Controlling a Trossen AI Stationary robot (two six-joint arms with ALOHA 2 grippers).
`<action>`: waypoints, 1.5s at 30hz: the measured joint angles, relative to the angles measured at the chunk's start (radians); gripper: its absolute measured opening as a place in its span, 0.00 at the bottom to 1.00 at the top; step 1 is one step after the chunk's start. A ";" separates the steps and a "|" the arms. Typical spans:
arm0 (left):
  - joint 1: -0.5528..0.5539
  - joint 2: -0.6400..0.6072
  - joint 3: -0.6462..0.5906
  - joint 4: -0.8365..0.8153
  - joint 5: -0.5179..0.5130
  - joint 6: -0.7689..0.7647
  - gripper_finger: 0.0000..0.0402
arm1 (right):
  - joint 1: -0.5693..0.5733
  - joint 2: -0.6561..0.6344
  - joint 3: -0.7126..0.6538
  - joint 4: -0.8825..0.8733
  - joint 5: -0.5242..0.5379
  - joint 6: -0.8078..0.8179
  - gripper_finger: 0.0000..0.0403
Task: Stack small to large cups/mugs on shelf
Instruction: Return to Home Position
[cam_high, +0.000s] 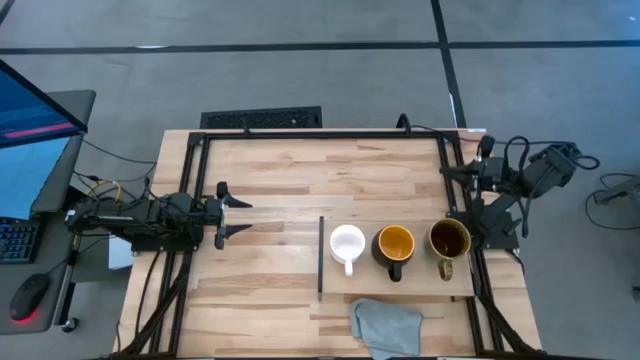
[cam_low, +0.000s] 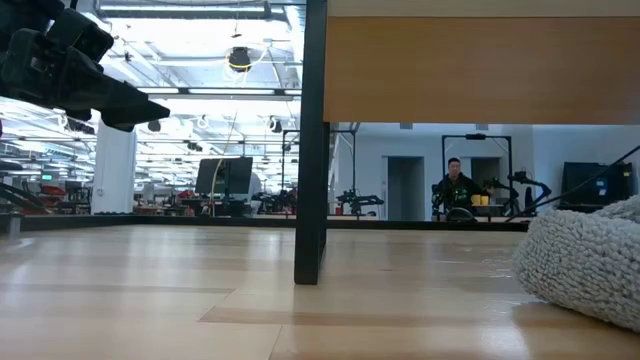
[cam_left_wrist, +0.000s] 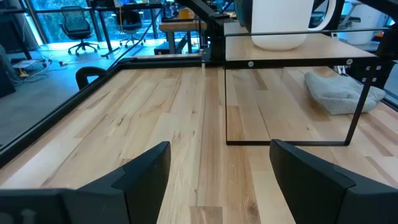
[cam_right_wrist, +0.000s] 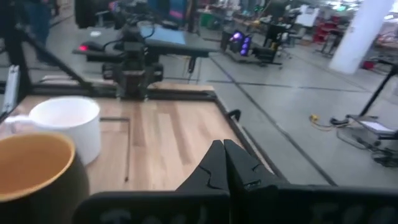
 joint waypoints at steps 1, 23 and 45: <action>0.000 0.000 0.000 0.000 0.000 0.000 0.66 | -0.015 0.000 0.000 0.017 -0.001 -0.009 0.00; 0.000 0.000 0.000 0.000 0.000 0.046 0.66 | -0.373 0.023 -0.141 0.244 -0.173 -0.051 0.00; 0.000 0.000 -0.002 0.014 0.013 0.002 0.66 | -0.877 0.029 -0.232 0.291 -0.547 -0.050 0.00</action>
